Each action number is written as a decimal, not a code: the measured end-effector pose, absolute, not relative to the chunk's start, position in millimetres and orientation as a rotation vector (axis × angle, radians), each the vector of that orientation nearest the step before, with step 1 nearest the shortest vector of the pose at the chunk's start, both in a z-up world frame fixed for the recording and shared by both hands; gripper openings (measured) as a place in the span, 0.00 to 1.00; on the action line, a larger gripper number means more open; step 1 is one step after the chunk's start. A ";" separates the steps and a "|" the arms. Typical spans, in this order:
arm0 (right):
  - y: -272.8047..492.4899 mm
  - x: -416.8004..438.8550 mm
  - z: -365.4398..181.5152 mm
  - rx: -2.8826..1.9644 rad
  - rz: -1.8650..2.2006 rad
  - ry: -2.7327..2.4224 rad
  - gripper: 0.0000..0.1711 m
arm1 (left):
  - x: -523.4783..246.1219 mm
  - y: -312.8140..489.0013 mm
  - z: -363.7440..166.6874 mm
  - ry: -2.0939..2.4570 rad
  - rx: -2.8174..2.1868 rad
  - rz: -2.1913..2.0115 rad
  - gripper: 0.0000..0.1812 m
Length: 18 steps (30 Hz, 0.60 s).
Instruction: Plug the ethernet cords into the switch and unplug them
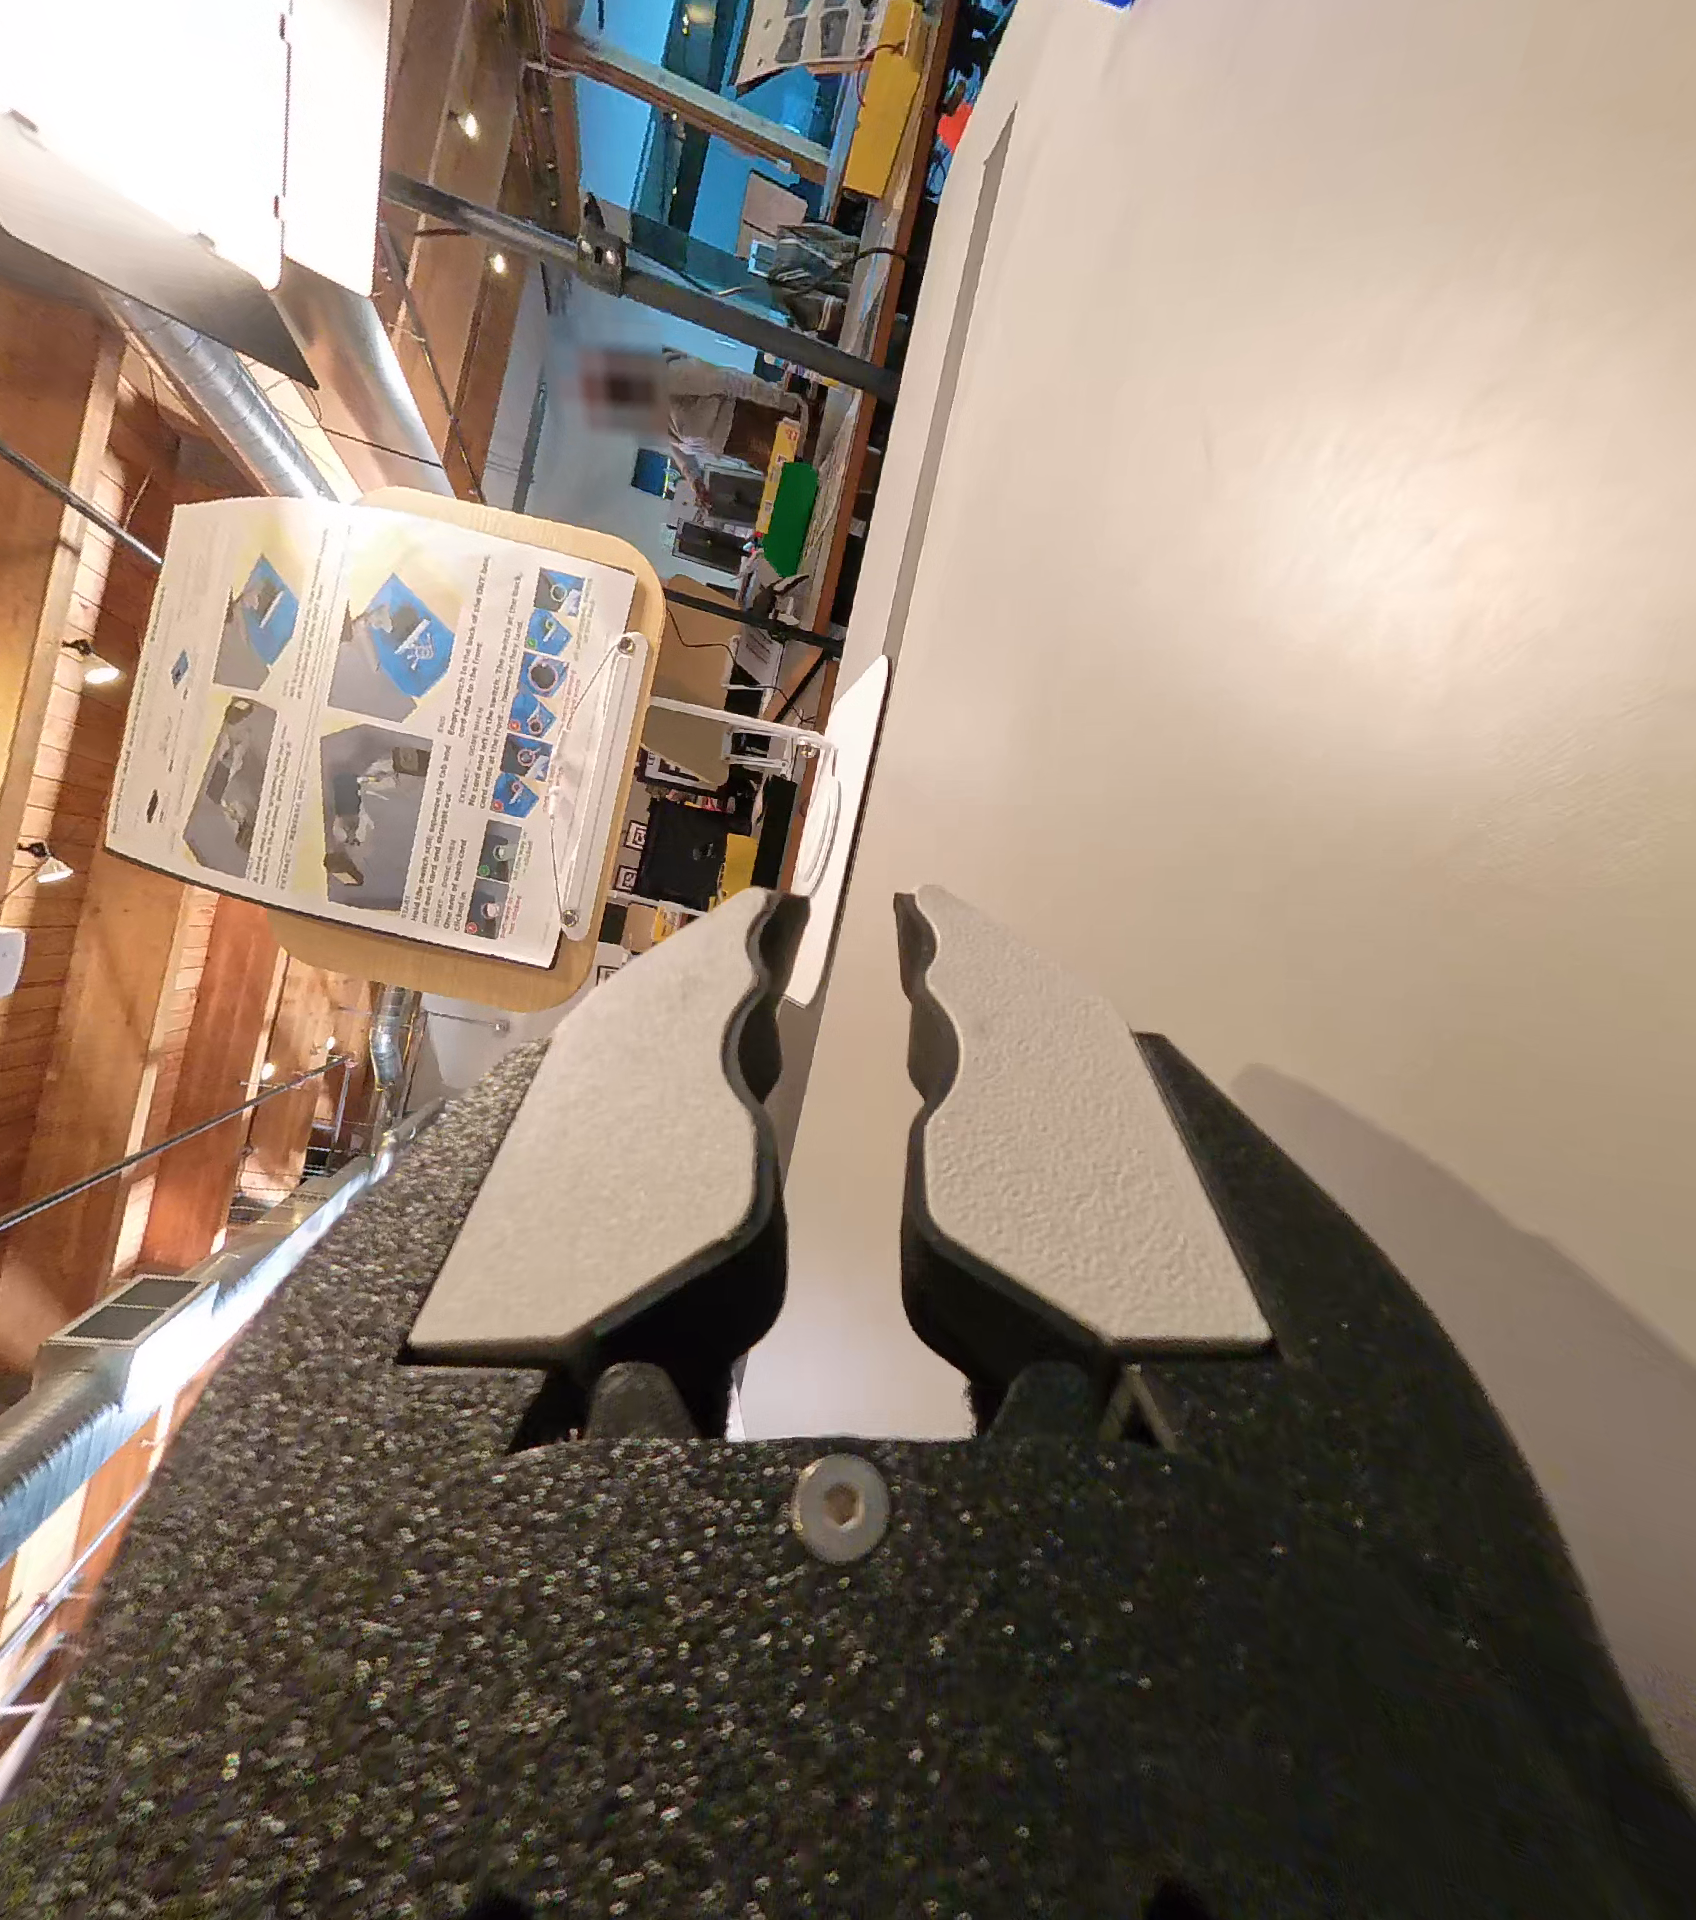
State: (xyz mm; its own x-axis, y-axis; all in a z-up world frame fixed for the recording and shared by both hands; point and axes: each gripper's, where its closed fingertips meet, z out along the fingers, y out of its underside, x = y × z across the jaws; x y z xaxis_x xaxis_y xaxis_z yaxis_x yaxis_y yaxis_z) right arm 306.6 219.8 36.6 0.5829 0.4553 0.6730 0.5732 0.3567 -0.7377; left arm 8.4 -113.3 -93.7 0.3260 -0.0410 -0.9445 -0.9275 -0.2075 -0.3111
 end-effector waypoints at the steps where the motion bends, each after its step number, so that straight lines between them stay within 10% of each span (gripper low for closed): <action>1: 229.6 306.4 20.9 -1.342 -0.047 -1.015 0.14 | 8.9 -113.2 -94.6 0.920 -1.545 1.065 0.11; 18: 284.9 296.8 -71.1 -1.880 -0.533 -1.605 0.15 | 15.8 -114.6 -92.7 0.971 -1.499 1.096 0.11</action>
